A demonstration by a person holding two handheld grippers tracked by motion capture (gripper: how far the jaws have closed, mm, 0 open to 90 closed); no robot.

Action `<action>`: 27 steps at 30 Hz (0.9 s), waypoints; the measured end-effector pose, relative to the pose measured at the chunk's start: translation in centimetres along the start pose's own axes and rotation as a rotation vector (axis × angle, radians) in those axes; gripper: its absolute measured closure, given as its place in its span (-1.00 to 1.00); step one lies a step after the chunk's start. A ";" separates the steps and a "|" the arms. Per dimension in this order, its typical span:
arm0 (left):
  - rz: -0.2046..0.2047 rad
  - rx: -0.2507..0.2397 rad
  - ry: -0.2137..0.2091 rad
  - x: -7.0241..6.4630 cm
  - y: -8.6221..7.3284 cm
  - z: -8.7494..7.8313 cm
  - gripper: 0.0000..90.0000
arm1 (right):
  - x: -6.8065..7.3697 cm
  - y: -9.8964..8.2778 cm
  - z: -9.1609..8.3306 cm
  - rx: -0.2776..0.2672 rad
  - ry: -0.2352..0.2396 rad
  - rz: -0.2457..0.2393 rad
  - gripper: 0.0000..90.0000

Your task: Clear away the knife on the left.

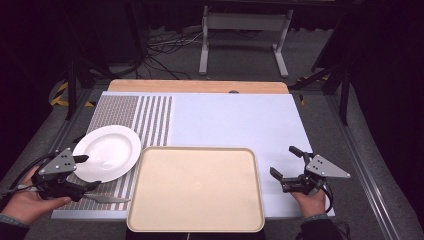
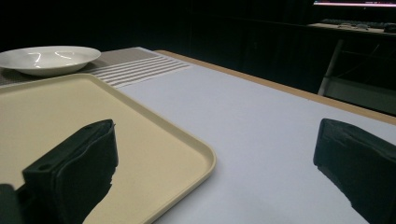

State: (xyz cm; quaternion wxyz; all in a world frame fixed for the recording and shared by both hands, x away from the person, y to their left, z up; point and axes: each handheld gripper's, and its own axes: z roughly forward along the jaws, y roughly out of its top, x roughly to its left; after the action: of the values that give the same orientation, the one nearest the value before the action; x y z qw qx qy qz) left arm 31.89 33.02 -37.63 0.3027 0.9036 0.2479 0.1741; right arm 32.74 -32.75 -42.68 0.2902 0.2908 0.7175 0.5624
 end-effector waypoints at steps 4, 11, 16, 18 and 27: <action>0.017 0.033 0.003 0.0 0.0 0.1 -0.71 | 0.0 0.0 0.1 0.002 0.004 -0.003 -0.98; 0.049 0.090 -0.016 -0.2 -0.2 0.4 -0.72 | 0.0 0.0 0.1 0.007 0.007 0.000 -0.98; 0.069 0.140 -0.032 -0.5 -0.7 0.7 -0.71 | 0.0 0.0 0.1 0.005 0.009 -0.004 -0.98; 0.080 0.157 -0.048 -0.5 -0.7 0.7 -0.70 | 0.1 -0.1 0.2 0.007 0.010 -0.002 -0.98; 0.144 0.260 -0.095 -0.6 -1.2 1.0 -0.60 | 0.0 -0.1 0.2 0.016 0.018 0.009 -0.98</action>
State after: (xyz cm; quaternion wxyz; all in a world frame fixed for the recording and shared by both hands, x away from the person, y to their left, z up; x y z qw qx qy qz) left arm 31.47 33.10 -39.28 0.1812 0.9579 0.1882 0.1189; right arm 32.90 -32.59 -42.83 0.2788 0.2913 0.7234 0.5604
